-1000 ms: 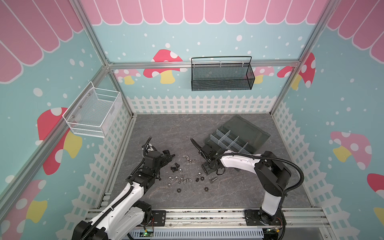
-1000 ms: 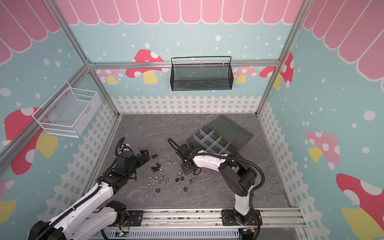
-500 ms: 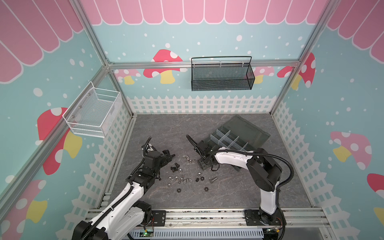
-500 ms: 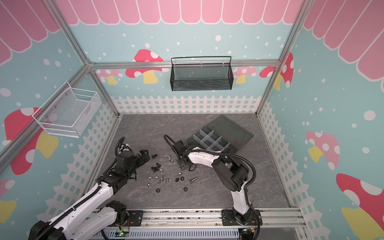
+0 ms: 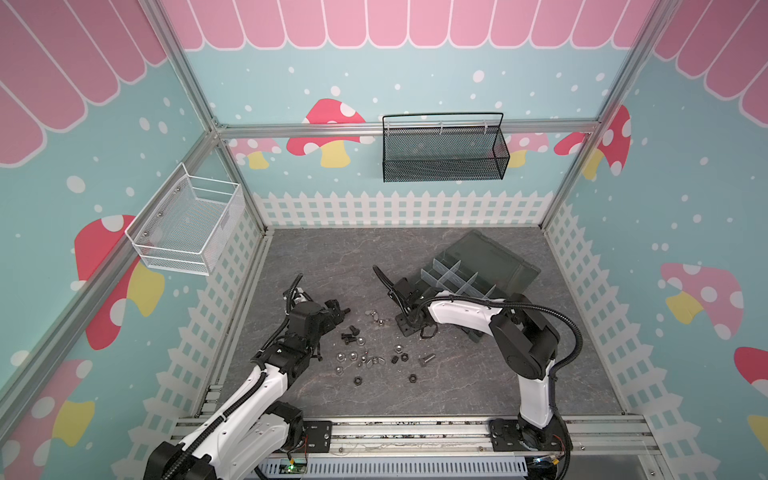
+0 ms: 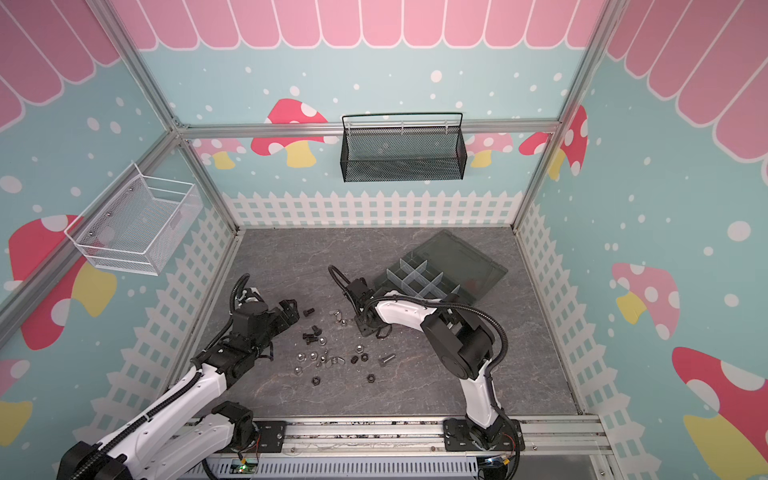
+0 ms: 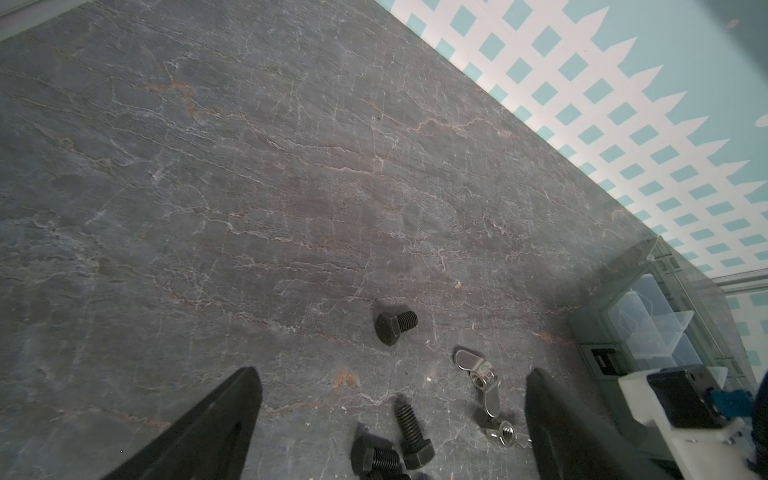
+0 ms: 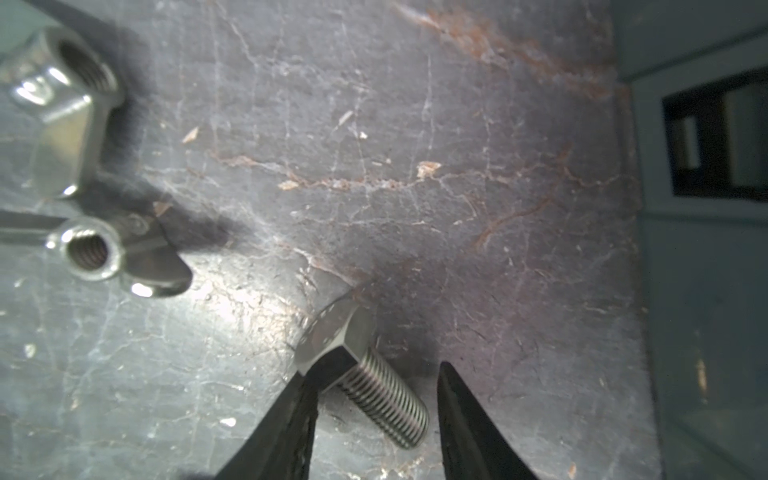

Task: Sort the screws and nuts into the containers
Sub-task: 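Move the right gripper back to the table and grasp a third silver bolt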

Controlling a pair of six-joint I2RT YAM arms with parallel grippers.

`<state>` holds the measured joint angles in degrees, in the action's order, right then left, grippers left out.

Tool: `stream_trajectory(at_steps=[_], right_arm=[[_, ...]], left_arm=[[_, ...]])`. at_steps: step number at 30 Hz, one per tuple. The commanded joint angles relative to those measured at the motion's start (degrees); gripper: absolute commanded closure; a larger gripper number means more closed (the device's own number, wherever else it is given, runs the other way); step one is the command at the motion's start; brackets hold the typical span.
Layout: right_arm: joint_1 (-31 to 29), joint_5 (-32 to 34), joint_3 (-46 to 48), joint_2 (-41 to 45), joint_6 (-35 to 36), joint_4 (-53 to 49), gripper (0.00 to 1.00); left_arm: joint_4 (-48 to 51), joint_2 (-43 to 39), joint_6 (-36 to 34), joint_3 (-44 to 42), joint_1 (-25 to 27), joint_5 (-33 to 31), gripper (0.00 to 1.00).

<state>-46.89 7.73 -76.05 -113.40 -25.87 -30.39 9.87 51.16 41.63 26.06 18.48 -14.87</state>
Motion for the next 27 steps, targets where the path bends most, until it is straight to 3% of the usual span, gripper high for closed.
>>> stream_trajectory(at_steps=[1,8,17,27], right_arm=[[0.39,-1.14,-0.15,-2.97,0.04,-2.13,0.58],[0.40,-2.49,-0.21,-3.34,-0.15,-2.56,0.71],[0.44,-4.09,-0.53,-2.68,-0.94,-3.09,0.99],[0.57,-2.56,-1.41,2.55,-1.86,-3.44,1.00]], left_arm=[[0.37,-0.44,0.92,-0.40,-0.29,0.25,0.00],[0.20,-0.36,1.09,-0.58,-0.32,0.25,0.00],[-0.02,-0.08,1.23,-0.64,-0.35,0.19,0.00],[-0.02,0.44,1.26,-0.58,-0.46,0.22,0.00]])
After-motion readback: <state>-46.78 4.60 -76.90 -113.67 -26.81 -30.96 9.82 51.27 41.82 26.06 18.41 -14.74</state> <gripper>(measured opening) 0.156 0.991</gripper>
